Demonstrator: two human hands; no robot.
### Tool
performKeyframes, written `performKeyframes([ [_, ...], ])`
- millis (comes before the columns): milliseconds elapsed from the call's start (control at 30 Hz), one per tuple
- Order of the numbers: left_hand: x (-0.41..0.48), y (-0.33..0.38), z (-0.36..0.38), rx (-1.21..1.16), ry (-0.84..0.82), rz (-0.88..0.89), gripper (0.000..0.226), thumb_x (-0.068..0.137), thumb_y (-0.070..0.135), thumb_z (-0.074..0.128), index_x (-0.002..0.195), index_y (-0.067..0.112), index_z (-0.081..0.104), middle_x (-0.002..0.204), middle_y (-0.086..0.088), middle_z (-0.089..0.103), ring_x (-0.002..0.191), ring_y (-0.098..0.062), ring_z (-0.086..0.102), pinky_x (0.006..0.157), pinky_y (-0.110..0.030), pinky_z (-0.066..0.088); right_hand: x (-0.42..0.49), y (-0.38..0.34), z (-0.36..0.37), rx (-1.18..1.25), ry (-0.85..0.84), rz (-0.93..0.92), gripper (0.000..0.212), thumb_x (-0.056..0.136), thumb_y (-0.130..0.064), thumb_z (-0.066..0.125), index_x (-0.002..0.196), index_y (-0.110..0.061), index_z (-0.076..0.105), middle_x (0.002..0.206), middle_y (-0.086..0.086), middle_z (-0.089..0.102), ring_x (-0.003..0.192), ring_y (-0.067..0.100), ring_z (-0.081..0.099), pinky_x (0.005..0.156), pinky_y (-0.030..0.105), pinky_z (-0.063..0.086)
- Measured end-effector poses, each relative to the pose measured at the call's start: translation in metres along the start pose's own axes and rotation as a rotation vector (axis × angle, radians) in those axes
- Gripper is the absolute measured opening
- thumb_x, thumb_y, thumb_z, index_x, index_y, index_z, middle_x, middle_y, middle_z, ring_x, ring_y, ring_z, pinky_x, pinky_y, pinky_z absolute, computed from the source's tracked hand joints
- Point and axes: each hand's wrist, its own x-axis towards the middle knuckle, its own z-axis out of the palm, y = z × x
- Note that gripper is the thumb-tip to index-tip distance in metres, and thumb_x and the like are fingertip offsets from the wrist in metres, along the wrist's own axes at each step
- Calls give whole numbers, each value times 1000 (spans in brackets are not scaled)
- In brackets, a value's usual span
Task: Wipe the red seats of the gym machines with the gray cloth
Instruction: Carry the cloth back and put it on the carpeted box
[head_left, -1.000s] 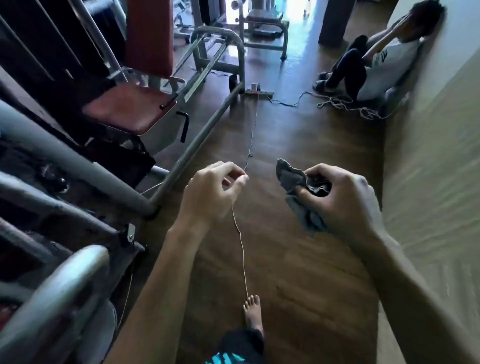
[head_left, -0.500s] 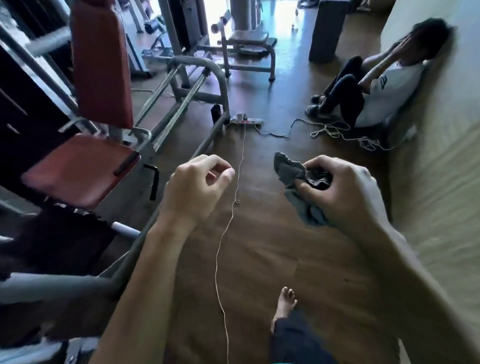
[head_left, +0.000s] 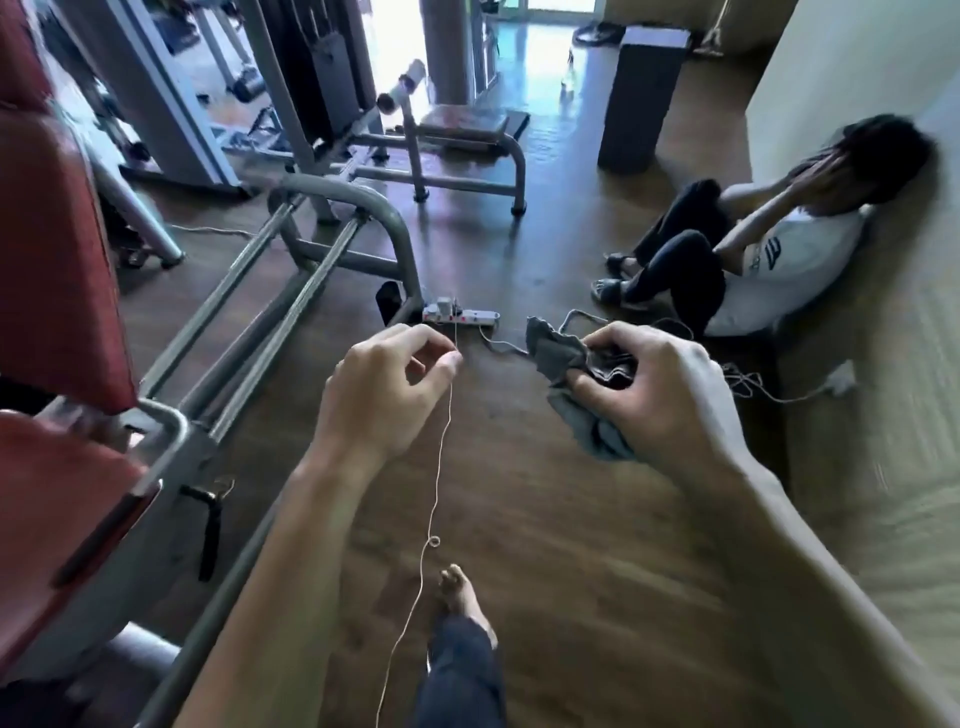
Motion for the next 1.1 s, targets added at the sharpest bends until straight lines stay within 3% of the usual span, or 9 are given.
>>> performKeyframes([
  [133,137,-29,14,-5,-29,26,31,82,59,51,96,37,67,91,16,69,84,-15,68,82,-41,57,124,-3,20,-5,3,25,32,77,-52,74,102,-33,70,98,-10,71,93,15,66,74,30,46],
  [367,353,-49,41,28,-80,78,22,86,51,56,90,33,70,86,15,67,80,-10,66,82,-40,56,322,13,48,5,32,68,32,77,-53,73,101,-33,69,96,-10,70,92,16,66,78,34,51],
  [933,845,-26,201,55,-49,90,11,91,39,65,91,31,71,88,17,68,80,-1,64,82,-34,55,821,164,40,-1,45,109,34,75,-59,71,100,-37,68,96,-14,69,89,13,66,75,33,50],
  [1100,989,-28,255,88,-72,152,11,92,38,66,95,29,72,91,17,68,84,-7,64,80,-32,53,958,208,50,-29,81,120,33,76,-59,71,102,-38,67,96,-14,68,89,15,65,71,30,47],
])
